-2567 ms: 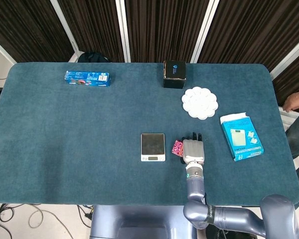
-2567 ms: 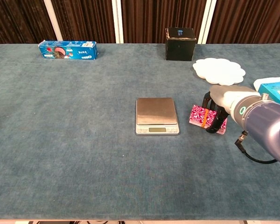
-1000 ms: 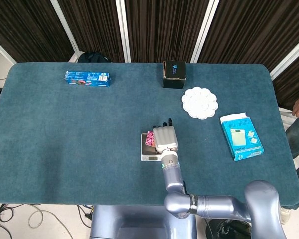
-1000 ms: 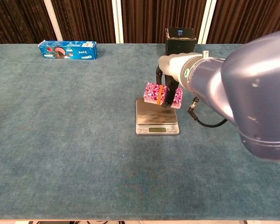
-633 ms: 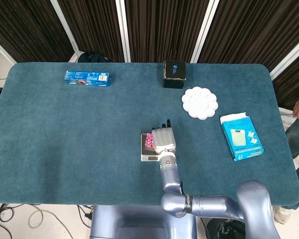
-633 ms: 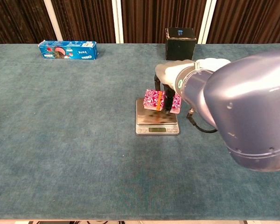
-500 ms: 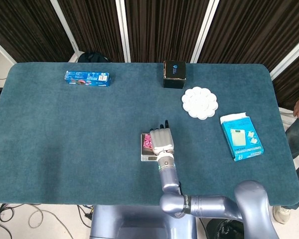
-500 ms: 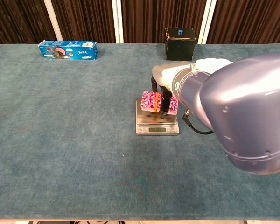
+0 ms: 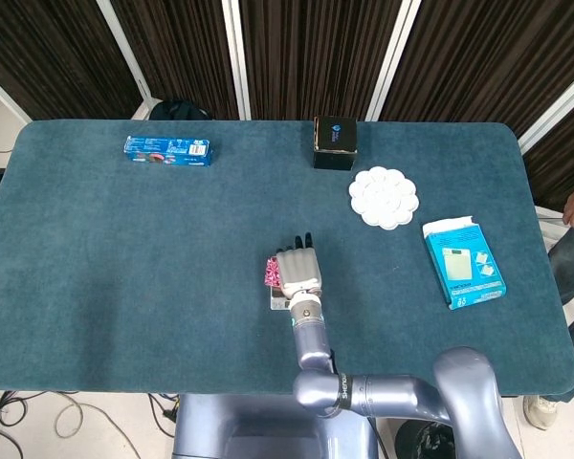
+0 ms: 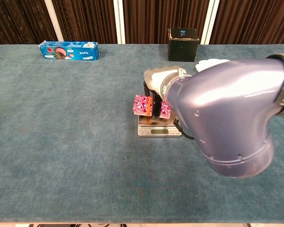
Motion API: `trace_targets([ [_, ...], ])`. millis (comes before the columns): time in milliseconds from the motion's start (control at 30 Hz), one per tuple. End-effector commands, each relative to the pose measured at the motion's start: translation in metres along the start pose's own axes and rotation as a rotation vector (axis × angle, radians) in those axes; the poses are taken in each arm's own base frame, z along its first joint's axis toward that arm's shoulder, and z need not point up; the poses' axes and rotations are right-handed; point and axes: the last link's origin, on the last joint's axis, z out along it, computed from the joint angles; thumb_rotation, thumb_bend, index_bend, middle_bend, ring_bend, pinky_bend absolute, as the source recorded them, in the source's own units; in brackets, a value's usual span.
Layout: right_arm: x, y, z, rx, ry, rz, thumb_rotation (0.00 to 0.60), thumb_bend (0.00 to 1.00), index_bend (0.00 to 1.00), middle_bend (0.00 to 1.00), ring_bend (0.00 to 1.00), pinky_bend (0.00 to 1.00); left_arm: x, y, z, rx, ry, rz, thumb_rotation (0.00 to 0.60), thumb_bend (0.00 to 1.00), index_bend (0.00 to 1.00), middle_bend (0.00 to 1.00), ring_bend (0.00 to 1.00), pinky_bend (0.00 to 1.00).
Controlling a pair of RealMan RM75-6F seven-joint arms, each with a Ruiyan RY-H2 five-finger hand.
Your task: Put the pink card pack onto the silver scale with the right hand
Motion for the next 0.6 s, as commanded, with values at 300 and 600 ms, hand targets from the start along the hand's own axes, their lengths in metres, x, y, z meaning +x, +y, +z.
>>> trace_targets([
  [300, 0.001, -0.004, -0.008, 0.027, -0.026, -0.015, 0.6, 0.34, 0.08, 0.11, 0.0, 0.0, 0.0, 0.0, 0.0, -0.001, -0.002, 0.008, 0.6, 0.67, 0.07, 0.0, 0.0, 0.0],
  [600, 0.036, 0.012, -0.022, 0.045, 0.085, 0.072, 0.6, 0.34, 0.02, 0.05, 0.0, 0.0, 0.001, -0.001, 0.0, 0.007, 0.002, 0.009, 0.6, 0.67, 0.07, 0.0, 0.0, 0.0],
])
